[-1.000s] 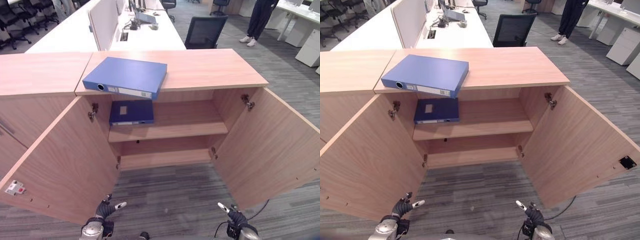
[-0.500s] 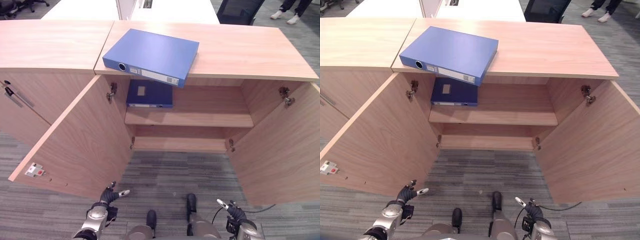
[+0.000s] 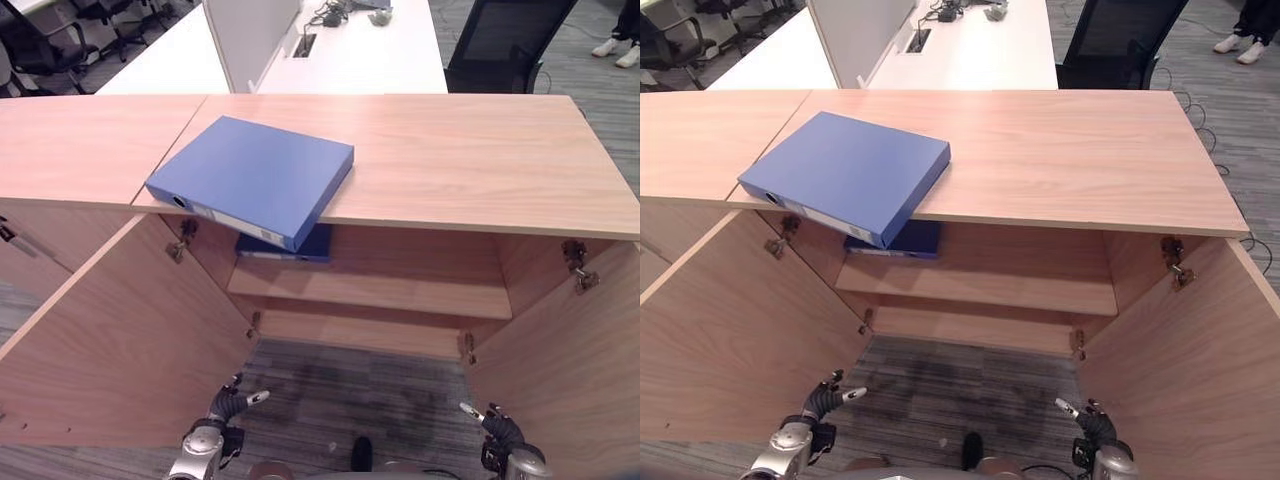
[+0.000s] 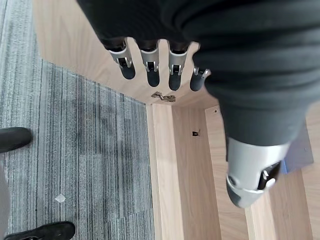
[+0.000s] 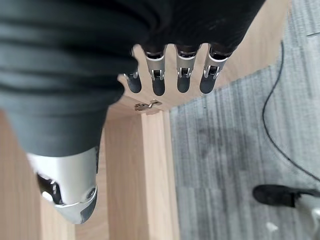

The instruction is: Put the empty folder in the office cabinet

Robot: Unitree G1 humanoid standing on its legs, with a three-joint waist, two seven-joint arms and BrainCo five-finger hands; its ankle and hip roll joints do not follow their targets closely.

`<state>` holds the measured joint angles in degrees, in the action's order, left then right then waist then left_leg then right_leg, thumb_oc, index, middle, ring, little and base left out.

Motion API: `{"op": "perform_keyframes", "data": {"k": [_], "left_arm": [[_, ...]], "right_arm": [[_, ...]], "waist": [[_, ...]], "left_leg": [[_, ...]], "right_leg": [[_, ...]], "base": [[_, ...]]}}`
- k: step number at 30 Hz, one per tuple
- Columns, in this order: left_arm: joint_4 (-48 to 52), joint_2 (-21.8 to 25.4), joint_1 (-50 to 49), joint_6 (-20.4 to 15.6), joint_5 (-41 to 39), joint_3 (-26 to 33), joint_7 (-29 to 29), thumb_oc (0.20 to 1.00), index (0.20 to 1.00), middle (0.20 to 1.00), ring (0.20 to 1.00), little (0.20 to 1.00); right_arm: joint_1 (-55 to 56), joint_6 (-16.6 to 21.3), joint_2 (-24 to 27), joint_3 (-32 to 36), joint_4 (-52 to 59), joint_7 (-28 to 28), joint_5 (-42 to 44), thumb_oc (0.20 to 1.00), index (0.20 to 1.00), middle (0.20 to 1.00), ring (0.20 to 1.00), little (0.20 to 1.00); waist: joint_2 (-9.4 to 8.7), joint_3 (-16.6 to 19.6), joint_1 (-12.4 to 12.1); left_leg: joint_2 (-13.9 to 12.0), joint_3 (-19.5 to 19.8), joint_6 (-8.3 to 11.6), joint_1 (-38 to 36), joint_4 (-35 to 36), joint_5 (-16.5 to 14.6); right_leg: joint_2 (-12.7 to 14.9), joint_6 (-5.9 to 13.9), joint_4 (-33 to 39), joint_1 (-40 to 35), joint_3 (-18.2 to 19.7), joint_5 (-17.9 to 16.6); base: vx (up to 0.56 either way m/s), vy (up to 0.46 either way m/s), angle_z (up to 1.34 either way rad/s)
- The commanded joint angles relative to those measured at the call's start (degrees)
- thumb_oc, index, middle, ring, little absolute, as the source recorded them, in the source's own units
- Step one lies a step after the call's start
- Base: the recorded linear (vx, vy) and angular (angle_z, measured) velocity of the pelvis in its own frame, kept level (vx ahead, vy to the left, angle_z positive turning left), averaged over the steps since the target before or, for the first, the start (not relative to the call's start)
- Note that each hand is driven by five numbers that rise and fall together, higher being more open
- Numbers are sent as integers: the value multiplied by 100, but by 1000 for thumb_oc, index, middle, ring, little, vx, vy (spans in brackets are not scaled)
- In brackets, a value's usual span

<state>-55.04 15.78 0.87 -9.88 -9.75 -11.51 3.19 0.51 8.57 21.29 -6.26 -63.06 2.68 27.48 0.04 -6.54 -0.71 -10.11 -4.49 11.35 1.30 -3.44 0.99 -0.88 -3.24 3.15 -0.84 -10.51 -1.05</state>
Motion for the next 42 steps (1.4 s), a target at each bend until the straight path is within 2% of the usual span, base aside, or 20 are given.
{"op": "perform_keyframes", "data": {"k": [1,3,6,18,27,31,33,34,35,36,42], "left_arm": [[-122,90,248,-173,67,-120,57,1000,1000,1000,1000,1000],[-114,95,231,-204,91,-143,61,1000,1000,1000,1000,1000],[-99,102,186,-197,145,-137,56,1000,1000,1000,1000,1000],[-57,123,161,-175,222,-111,65,1000,1000,1000,1000,1000],[170,208,132,-205,362,-91,164,1000,1000,1000,1000,1000],[1274,575,189,-269,1238,-78,846,1000,1000,1000,1000,1000],[1559,662,199,-284,1473,-77,982,1000,1000,1000,1000,1000],[2088,824,178,-375,2060,-55,1350,1000,1000,1000,1000,1000],[2102,825,165,-367,2073,-54,1357,1000,1000,1000,1000,1000],[2376,929,185,-412,2562,-96,1657,1000,1000,1000,1000,1000],[3275,1507,356,-206,4110,-44,2850,1000,1000,1000,1000,1000]], "right_arm": [[-25,133,-4,119,-2,35,-142,1000,1000,1000,1000,1000],[-17,129,-64,88,5,54,-178,1000,1000,1000,1000,1000],[27,127,-132,71,23,46,-200,1000,1000,1000,1000,1000],[59,79,-288,0,84,2,-276,1000,1000,1000,1000,1000],[64,61,-314,-32,121,-9,-357,1000,1000,1000,1000,1000],[119,112,-361,55,247,150,-414,1000,1000,1000,1000,1000],[137,156,-379,80,286,210,-444,1000,1000,1000,1000,1000],[208,295,-425,127,414,348,-509,1000,1000,1000,1000,1000],[214,296,-431,126,416,352,-513,1000,1000,1000,1000,1000],[247,373,-459,133,415,436,-551,1000,1000,1000,1000,1000],[254,433,-531,-66,301,472,-583,1000,1000,1000,1000,1000]], "waist": [[118,88,-204],[143,141,-221],[152,206,-261],[107,317,-285],[70,345,-319],[21,327,-380],[7,316,-394],[-30,290,-423],[-35,292,-422],[-62,275,-439],[-108,204,-530]], "left_leg": [[285,-129,-242,-50,301,-120],[418,-248,-288,-117,407,-82],[464,-357,-325,-259,500,-58],[524,-628,-455,-706,762,-166],[532,-682,-495,-817,772,-233],[526,-666,-502,-840,769,-259],[523,-655,-501,-839,769,-265],[509,-630,-494,-840,772,-282],[509,-629,-494,-842,771,-283],[498,-619,-485,-840,774,-295],[459,-622,-472,-838,775,-313]], "right_leg": [[705,1292,-660,405,479,261],[629,1288,-563,301,554,234],[661,1314,-482,148,572,199],[850,1478,-273,-30,661,41],[887,1504,-248,-82,681,35],[898,1521,-240,-120,647,51],[901,1524,-244,-124,639,60],[904,1544,-255,-122,614,83],[905,1544,-257,-124,613,86],[905,1556,-269,-111,603,105],[903,1567,-349,-76,571,150]], "base": [[71,61,10],[94,55,3],[116,44,-8],[45,52,-6],[25,16,-5],[22,6,-4],[0,0,0],[0,0,0],[24,-47,1],[20,-32,4],[13,-17,1]]}}
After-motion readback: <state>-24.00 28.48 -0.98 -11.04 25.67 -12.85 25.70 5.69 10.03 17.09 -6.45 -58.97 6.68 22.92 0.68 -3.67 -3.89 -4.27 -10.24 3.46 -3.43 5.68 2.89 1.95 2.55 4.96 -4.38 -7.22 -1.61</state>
